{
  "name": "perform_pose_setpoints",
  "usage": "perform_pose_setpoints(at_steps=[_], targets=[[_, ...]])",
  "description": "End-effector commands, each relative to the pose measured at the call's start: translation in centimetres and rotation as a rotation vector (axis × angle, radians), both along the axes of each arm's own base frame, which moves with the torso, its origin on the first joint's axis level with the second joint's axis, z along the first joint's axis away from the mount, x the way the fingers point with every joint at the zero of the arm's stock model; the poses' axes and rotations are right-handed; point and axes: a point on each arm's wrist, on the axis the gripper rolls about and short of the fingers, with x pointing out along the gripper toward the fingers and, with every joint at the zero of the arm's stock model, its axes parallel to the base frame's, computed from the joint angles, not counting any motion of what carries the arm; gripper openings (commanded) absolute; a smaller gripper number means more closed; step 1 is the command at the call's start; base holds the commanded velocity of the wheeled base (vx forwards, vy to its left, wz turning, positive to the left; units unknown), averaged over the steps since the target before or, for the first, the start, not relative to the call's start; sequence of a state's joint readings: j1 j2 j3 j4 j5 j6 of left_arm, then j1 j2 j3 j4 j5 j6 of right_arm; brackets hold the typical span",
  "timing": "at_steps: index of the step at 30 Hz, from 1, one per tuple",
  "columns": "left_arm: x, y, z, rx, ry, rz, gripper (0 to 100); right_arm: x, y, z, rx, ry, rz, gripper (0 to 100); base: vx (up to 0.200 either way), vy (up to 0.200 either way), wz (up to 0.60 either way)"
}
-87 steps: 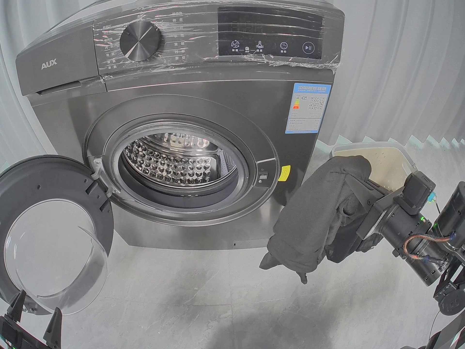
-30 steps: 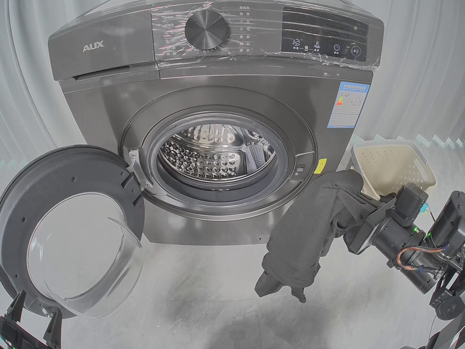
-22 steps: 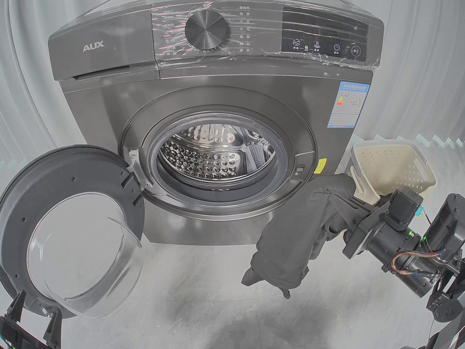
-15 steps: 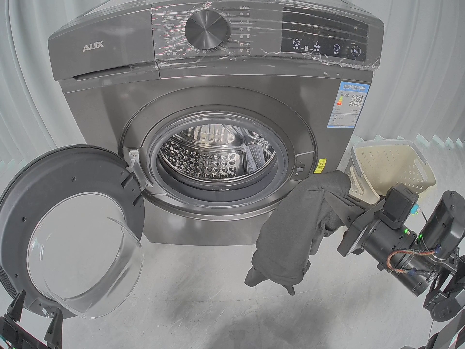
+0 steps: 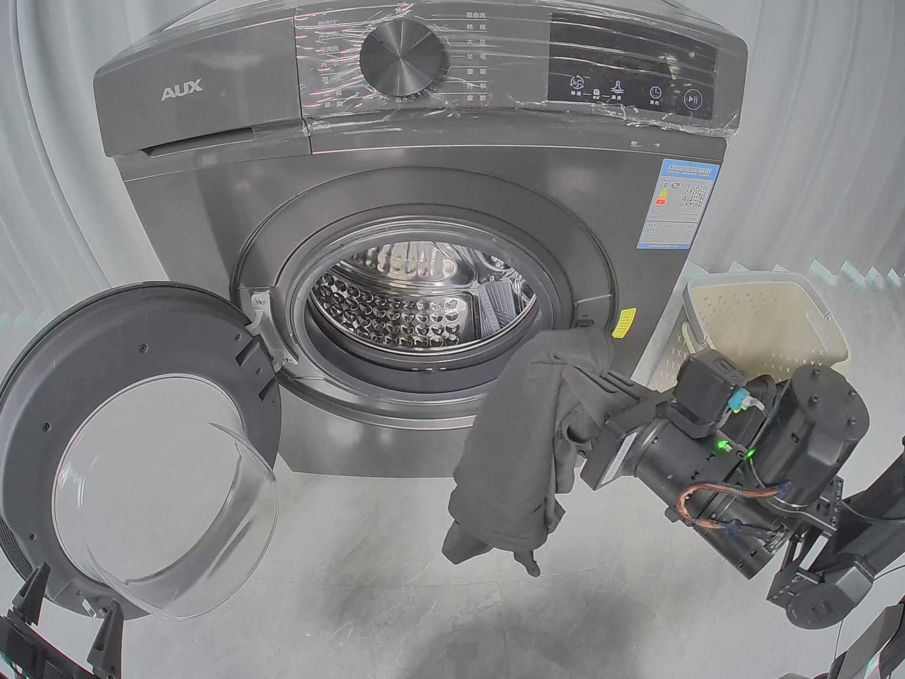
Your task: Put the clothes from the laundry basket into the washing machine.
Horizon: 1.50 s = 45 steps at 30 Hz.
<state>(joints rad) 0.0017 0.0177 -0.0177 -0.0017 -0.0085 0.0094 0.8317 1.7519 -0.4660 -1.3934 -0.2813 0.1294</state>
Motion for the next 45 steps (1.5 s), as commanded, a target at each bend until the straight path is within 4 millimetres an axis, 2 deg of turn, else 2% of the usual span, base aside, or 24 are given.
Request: perform_pose_setpoints(at_steps=[1, 2, 4, 6, 8, 9, 10, 13, 18, 21, 23, 30, 32, 33, 35, 38, 40, 45], targets=[[-0.6, 0.0, 1.9, -0.025, -0.102, -0.013, 100, 1.1, 2.0, -0.3, 0.02, 0.001, 0.011, 0, 0.0, 0.0, 0.0], [-1.3, -0.1, 4.2, -0.026, -0.18, -0.043, 100, 1.4, 2.4, -0.1, 0.033, -0.005, 0.012, 0, 0.0, 0.0, 0.0], [-1.6, -0.3, 6.5, -0.016, -0.201, -0.144, 100, 1.7, 3.1, 0.2, 0.055, -0.012, 0.028, 0, 0.0, 0.0, 0.0], [-0.9, -0.5, 6.9, -0.008, -0.141, -0.199, 100, 1.7, 3.7, 0.6, 0.078, -0.022, 0.042, 0, 0.0, 0.0, 0.0], [0.7, -0.7, 7.1, 0.004, -0.033, -0.28, 100, 1.6, 4.1, 0.9, 0.095, -0.026, 0.055, 0, 0.0, 0.0, 0.0], [0.7, -0.7, 7.1, 0.004, -0.033, -0.28, 100, 1.6, 4.1, 0.9, 0.095, -0.026, 0.055, 0, 0.0, 0.0, 0.0], [2.0, -0.8, 7.3, 0.041, 0.03, -0.376, 100, 1.8, 4.3, 0.8, 0.095, -0.028, 0.057, 0, 0.0, 0.0, 0.0], [4.1, -1.0, 7.6, 0.06, 0.109, -0.491, 100, 1.8, 4.3, 0.8, 0.097, -0.029, 0.057, 0, 0.0, 0.0, 0.0], [8.5, -1.3, 8.7, 0.075, 0.152, -0.567, 100, 2.0, 4.2, 0.8, 0.098, -0.032, 0.049, 0, 0.0, 0.0, 0.0], [10.8, -2.1, 9.2, 0.084, 0.134, -0.648, 100, 2.3, 4.3, 1.4, 0.117, -0.05, 0.045, 0, 0.0, 0.0, 0.0], [12.0, -3.1, 9.3, 0.088, 0.134, -0.712, 100, 2.4, 4.4, 1.6, 0.123, -0.055, 0.047, 0, 0.0, 0.0, 0.0], [15.9, -7.0, 8.8, 0.073, 0.185, -0.767, 100, 2.6, 4.4, 1.7, 0.115, -0.053, 0.051, 0, 0.0, 0.0, 0.0], [15.9, -7.0, 8.8, 0.073, 0.185, -0.767, 100, 2.6, 4.4, 1.7, 0.115, -0.053, 0.051, 0, 0.0, 0.0, 0.0], [17.6, -8.4, 8.1, 0.066, 0.201, -0.773, 100, 2.7, 4.4, 1.8, 0.121, -0.056, 0.048, 0, 0.0, 0.0, 0.0], [18.7, -9.3, 7.4, 0.063, 0.22, -0.797, 100, 2.7, 4.4, 1.7, 0.119, -0.054, 0.048, 0, 0.0, 0.0, 0.0], [19.3, -9.9, 6.8, 0.042, 0.246, -0.814, 100, 2.7, 4.4, 1.7, 0.12, -0.053, 0.048, 0, 0.0, 0.0, 0.0], [20.6, -10.8, 5.8, -0.015, 0.301, -0.809, 100, 2.8, 4.5, 1.6, 0.119, -0.052, 0.048, 0, 0.0, 0.0, 0.0], [21.9, -11.5, 4.3, -0.016, 0.353, -0.804, 100, 2.8, 4.5, 1.4, 0.119, -0.052, 0.047, 0, 0.0, 0.0, 0.0]])
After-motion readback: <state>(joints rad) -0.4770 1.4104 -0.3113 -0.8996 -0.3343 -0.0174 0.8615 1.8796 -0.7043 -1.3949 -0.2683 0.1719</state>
